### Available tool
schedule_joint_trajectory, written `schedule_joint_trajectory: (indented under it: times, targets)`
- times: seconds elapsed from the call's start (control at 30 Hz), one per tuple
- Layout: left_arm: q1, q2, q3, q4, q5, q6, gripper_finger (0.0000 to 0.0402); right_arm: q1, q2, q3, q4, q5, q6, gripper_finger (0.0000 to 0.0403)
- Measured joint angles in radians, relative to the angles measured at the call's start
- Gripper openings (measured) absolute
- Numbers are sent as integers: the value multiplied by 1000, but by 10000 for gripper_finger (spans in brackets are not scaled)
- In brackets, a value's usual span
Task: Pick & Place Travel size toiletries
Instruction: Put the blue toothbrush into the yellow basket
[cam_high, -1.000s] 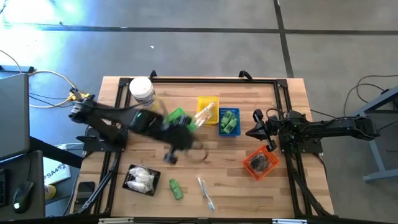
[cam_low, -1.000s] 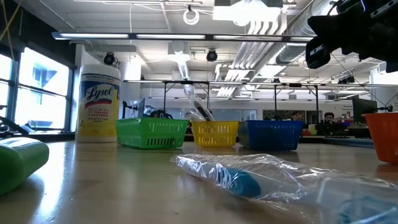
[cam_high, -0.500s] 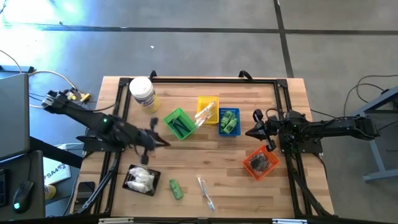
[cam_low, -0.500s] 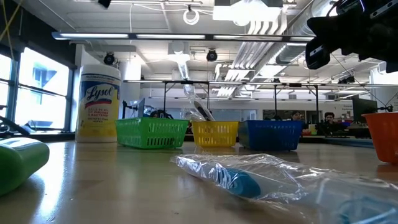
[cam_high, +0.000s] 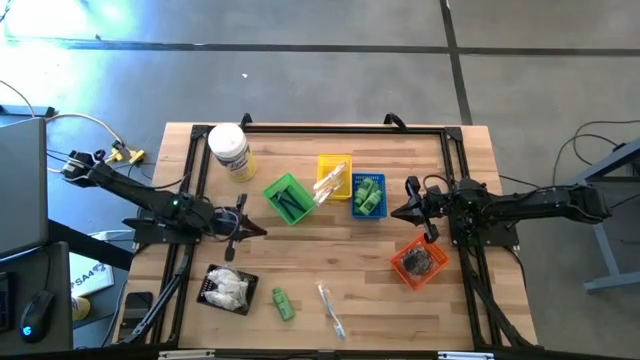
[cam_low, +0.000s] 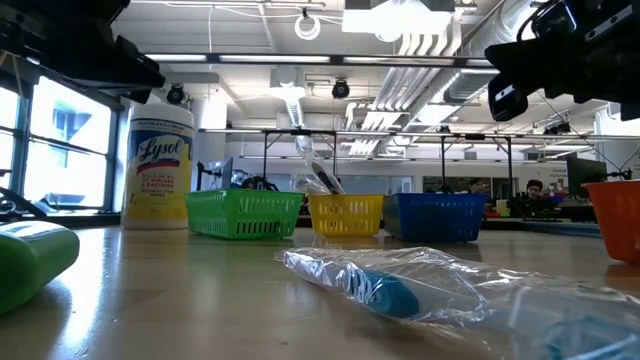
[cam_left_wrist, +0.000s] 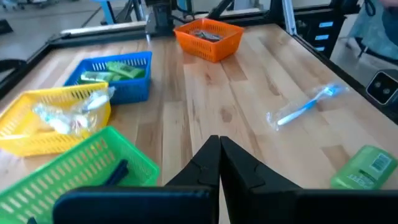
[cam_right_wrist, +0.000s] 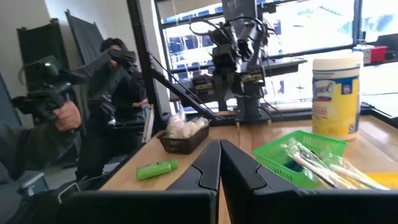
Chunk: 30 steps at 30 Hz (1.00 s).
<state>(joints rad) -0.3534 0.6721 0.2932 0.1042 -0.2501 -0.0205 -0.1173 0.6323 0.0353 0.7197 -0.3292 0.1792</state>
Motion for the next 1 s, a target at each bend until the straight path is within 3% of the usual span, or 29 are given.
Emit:
schedule_joint_trajectory:
  times: [0.27, 0.53, 0.7, 0.87, 1.0]
  targets:
    - [1, 184, 41, 52, 7, 35, 0, 0, 22, 0, 2, 51, 0, 2]
    - [0, 572, 301, 46, 110, 135, 14, 0, 22, 0, 2, 46, 1, 2]
    - [1, 808, 478, -30, 115, 229, 68, 2, 22, 0, 0, 25, 9, 2]
    - [-1, 1005, 669, -76, 263, 310, 150, 19, 22, 0, -7, 11, 10, 2]
    - [-1, 1125, 826, -194, 271, 338, 195, 36, 22, 0, -7, 12, 10, 2]
